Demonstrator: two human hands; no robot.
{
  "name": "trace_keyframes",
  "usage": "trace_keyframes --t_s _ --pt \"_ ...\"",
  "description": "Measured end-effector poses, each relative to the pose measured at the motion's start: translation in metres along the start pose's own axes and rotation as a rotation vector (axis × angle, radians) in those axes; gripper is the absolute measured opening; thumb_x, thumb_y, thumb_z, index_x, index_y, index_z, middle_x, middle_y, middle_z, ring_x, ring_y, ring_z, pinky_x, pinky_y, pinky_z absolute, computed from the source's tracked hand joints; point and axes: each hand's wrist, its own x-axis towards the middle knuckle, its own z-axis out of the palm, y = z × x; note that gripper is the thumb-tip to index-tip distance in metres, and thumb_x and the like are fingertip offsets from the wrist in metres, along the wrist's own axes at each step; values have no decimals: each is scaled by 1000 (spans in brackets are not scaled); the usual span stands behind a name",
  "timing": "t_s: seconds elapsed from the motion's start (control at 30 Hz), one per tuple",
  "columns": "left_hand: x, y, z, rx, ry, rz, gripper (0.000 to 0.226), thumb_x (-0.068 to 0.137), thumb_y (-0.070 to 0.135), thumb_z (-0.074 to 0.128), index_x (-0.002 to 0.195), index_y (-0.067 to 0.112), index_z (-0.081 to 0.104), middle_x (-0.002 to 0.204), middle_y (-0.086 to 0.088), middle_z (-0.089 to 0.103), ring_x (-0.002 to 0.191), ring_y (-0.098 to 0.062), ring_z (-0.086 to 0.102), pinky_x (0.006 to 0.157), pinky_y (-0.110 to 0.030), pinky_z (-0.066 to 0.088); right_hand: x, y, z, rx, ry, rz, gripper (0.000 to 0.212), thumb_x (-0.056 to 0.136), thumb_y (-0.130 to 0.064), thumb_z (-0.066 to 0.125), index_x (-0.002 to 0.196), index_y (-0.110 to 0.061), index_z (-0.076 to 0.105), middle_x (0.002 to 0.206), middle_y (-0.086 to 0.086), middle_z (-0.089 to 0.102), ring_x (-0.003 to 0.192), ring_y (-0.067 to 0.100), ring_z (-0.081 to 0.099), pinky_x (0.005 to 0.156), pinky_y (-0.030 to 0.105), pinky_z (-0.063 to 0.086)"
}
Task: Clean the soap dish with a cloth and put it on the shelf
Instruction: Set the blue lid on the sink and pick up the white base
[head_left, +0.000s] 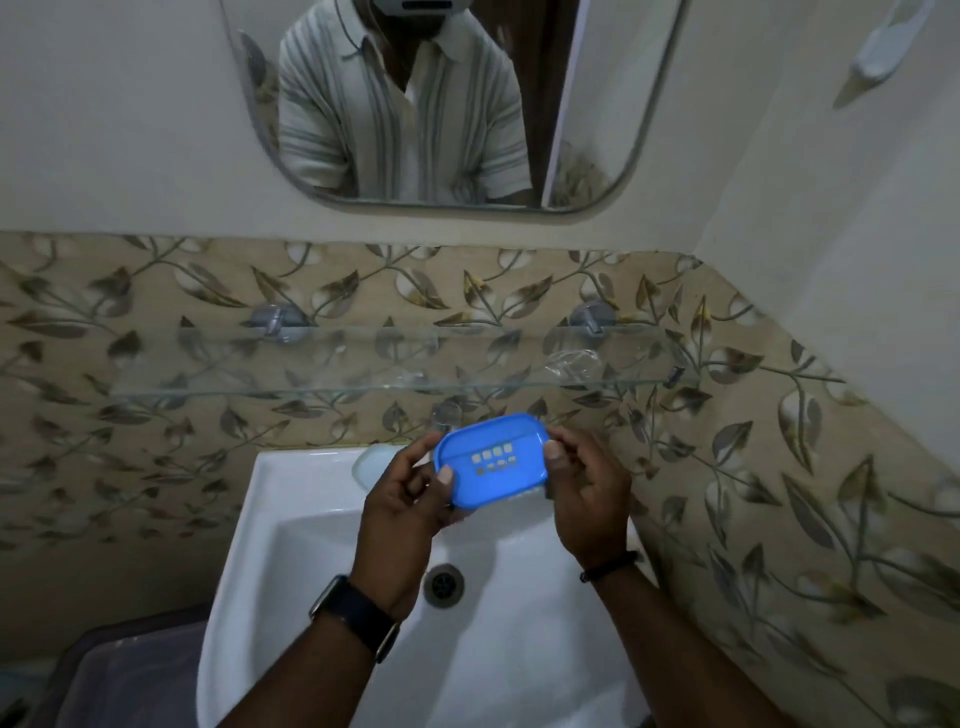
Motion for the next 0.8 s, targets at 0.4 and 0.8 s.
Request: trace_keyframes --t_s 0.4,0.8 --pt "-30 32 -130 -97 465 128 14 96 4 63 105 15 61 94 -8 65 81 -9 73 70 -29 63 -15 -99 123 -52 -440 79 19 89 -25 72 105 -15 71 80 -4 69 74 15 66 72 36 56" --pt "7 -2 -193 491 598 -158 47 89 18 76 133 11 62 117 -13 62 104 -35 63 91 -43 53 -22 -81 236 -461 -842 95 41 93 -39 61 126 -16 61 121 9 65 114 31 53 95 38 45"
